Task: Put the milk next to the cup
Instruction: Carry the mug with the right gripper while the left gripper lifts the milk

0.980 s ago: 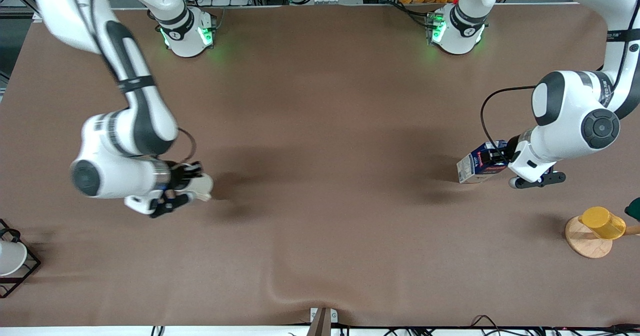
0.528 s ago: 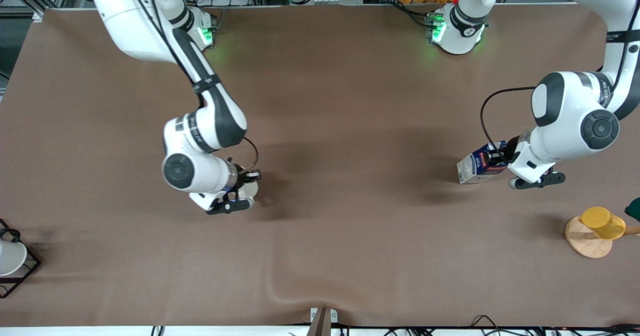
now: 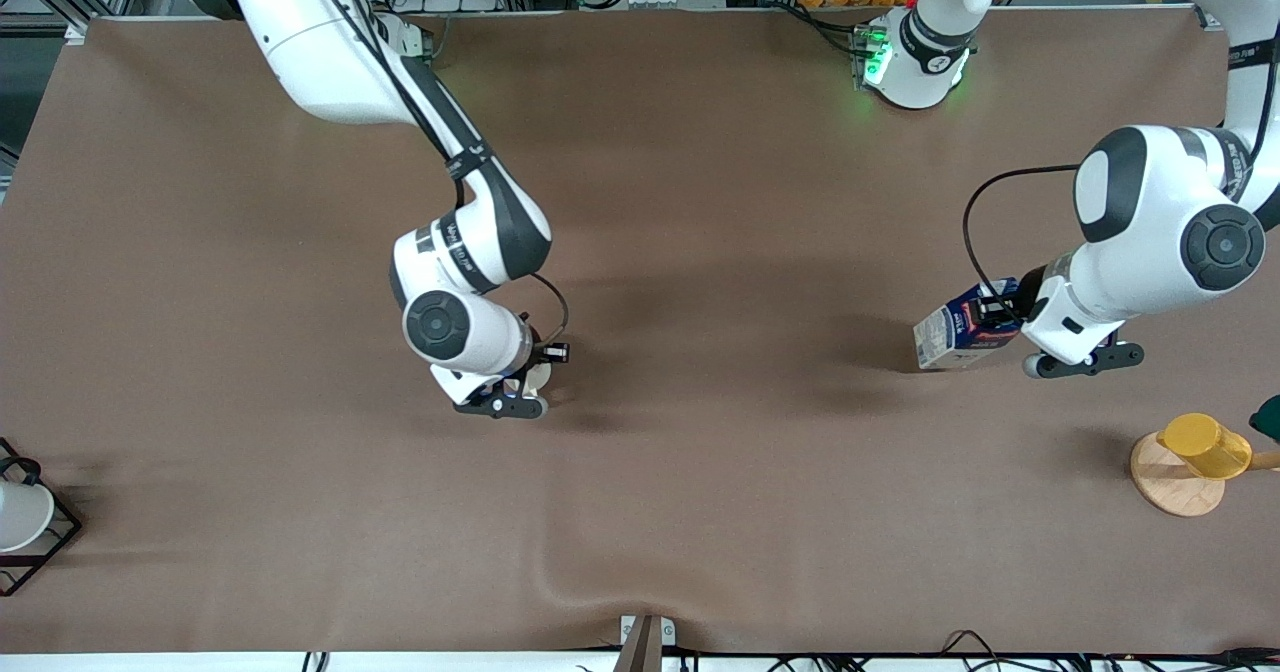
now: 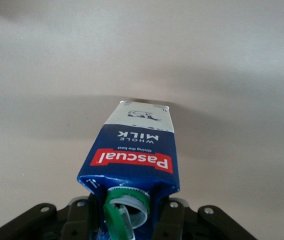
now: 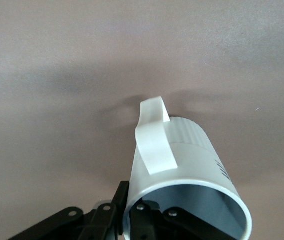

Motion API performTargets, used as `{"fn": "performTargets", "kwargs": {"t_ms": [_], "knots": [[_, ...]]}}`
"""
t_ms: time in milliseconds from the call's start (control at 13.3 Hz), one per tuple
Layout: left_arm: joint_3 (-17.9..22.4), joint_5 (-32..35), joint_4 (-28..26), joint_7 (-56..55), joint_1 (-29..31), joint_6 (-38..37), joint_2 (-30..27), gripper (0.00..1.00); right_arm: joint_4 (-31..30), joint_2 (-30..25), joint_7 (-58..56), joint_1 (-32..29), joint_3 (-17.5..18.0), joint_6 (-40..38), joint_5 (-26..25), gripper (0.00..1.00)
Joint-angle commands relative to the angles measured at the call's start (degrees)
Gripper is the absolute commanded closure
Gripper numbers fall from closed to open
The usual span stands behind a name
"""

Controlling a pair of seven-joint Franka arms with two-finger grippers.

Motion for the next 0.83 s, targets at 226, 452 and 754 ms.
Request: {"fn": "performTargets", "kwargs": {"t_ms": [226,452,754], "knots": [[-5.04,0.55,3.52,-6.92,-0.08,-2.95,-0.37,1.0,2.1,1.8,5.15,1.18,-0.76,-0.58,-1.22,0.72],[-5.48,0.46,3.88,-7.28,-0.17,-3.04,-0.37,1.0,2.19,1.8,7.98,1.27,-0.76,-0.49,-1.13,0.49],[-8.45,0.11,5.19,-12.18,-1.05,-3.04,-0.19,1.0,4.81,-0.04,7.63,-0.04,-0.67,-5.12,-0.69,0.0]]}}
